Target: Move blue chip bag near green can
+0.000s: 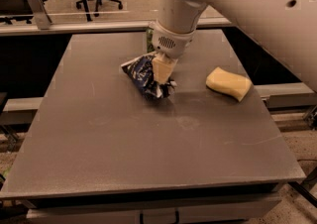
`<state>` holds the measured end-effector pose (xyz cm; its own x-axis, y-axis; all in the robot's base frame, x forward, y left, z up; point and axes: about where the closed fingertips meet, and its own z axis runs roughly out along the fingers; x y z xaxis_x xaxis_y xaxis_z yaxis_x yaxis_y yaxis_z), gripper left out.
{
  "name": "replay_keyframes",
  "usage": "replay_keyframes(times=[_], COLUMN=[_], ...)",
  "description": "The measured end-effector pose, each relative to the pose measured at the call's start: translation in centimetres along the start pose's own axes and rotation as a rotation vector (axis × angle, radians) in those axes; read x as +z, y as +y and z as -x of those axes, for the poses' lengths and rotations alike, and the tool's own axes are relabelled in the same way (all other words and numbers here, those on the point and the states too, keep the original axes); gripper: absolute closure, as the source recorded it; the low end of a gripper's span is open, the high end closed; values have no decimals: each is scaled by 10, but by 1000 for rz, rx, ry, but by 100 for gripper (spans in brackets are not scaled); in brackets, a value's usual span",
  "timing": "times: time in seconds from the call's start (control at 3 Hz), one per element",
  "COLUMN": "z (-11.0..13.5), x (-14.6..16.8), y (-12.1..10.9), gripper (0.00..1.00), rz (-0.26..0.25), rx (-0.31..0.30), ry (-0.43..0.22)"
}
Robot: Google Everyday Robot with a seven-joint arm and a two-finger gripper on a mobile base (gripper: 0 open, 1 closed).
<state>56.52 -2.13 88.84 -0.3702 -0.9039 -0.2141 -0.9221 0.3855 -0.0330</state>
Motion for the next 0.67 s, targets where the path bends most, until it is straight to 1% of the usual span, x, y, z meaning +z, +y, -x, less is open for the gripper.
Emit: replay_keyframes(times=[0.33, 0.67], z=[-18, -25], x=[-4, -6], y=[-29, -43], gripper=[96, 73], rz=[-22, -36], rx=[67, 104], ry=[-5, -8])
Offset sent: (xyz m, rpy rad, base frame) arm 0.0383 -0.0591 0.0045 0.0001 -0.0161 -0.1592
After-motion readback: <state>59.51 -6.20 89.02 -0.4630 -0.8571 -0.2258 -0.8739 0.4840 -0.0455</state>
